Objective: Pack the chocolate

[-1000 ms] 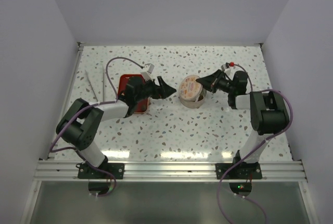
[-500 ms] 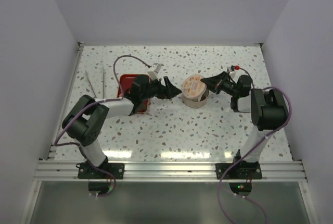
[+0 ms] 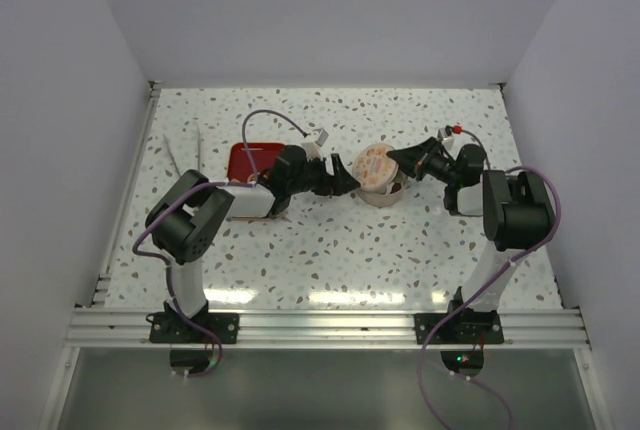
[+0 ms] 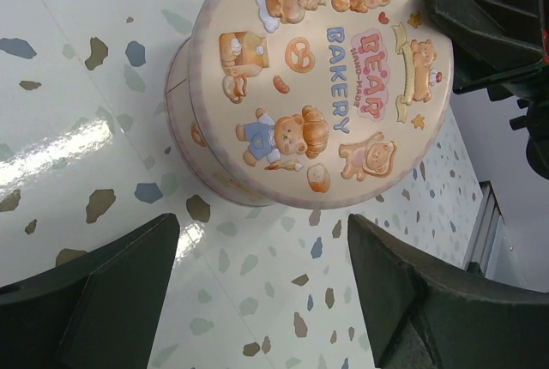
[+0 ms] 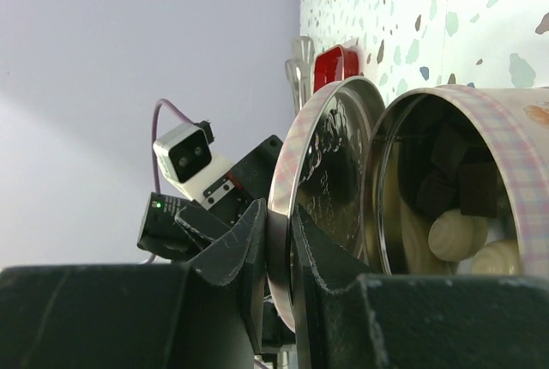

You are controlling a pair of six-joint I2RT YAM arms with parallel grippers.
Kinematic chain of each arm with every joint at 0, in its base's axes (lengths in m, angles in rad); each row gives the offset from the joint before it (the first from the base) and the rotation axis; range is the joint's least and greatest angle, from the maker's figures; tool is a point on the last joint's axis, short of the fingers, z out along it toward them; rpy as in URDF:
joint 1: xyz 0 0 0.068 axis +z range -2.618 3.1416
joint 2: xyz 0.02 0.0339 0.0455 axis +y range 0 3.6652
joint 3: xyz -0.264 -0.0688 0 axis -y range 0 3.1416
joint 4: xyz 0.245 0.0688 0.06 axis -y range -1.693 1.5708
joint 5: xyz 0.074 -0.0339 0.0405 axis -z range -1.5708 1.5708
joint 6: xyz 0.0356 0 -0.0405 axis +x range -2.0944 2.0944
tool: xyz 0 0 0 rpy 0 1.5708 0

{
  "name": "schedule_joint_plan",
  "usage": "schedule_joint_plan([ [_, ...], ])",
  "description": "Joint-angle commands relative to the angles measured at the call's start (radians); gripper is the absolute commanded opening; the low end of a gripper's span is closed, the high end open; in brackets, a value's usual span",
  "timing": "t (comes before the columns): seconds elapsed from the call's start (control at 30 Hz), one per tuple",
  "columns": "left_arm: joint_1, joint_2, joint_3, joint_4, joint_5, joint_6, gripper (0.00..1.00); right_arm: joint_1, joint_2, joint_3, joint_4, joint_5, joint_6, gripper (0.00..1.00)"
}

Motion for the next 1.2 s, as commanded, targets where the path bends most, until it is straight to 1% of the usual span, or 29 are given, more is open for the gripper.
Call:
schedule_joint_plan([
  [0.0, -0.002, 0.000, 0.016, 0.106, 0.006, -0.015, 0.85, -0.006, 0.001, -0.011, 0.128, -0.032, 0.042, 0.09],
  [0.07, -0.002, -0.011, 0.007, 0.116, -0.008, -0.021, 0.85, -0.006, 0.018, -0.005, 0.207, -0.038, 0.132, 0.08],
  [0.1, -0.001, -0.028, -0.005, 0.120, -0.008, -0.022, 0.85, -0.006, 0.024, 0.000, 0.280, -0.038, 0.162, 0.07],
  [0.17, 0.004, -0.056, -0.022, 0.123, -0.017, -0.022, 0.85, -0.006, 0.032, 0.018, 0.348, -0.035, 0.226, 0.07],
  [0.37, 0.011, -0.089, -0.039, 0.114, -0.034, -0.018, 0.85, -0.006, -0.011, 0.064, 0.339, -0.026, 0.248, 0.05],
  [0.47, 0.011, -0.070, -0.013, 0.097, -0.050, -0.010, 0.85, -0.008, -0.051, 0.081, 0.281, -0.017, 0.210, 0.05],
  [0.67, 0.004, -0.040, 0.055, -0.008, -0.105, 0.043, 0.85, -0.044, -0.166, 0.138, 0.047, 0.003, 0.090, 0.06],
  [0.73, 0.004, -0.033, 0.067, -0.030, -0.120, 0.051, 0.85, -0.051, -0.193, 0.158, 0.008, 0.003, 0.067, 0.06],
  [0.83, -0.007, -0.005, 0.127, -0.100, -0.155, 0.099, 0.85, -0.052, -0.223, 0.172, -0.075, 0.003, 0.012, 0.06],
  [0.87, -0.019, 0.019, 0.174, -0.129, -0.166, 0.109, 0.85, -0.051, -0.232, 0.172, -0.117, 0.005, -0.017, 0.06],
  [0.9, -0.024, 0.033, 0.200, -0.183, -0.178, 0.122, 0.85, -0.052, -0.241, 0.170, -0.133, 0.006, -0.031, 0.06],
  [1.03, -0.035, 0.088, 0.292, -0.274, -0.197, 0.169, 0.86, -0.052, -0.279, 0.157, -0.188, 0.008, -0.079, 0.06],
  [1.07, -0.036, 0.110, 0.306, -0.316, -0.200, 0.180, 0.86, -0.054, -0.282, 0.155, -0.202, 0.008, -0.082, 0.06],
  [1.17, -0.038, 0.119, 0.318, -0.351, -0.214, 0.209, 0.86, -0.052, -0.296, 0.157, -0.234, 0.006, -0.105, 0.06],
])
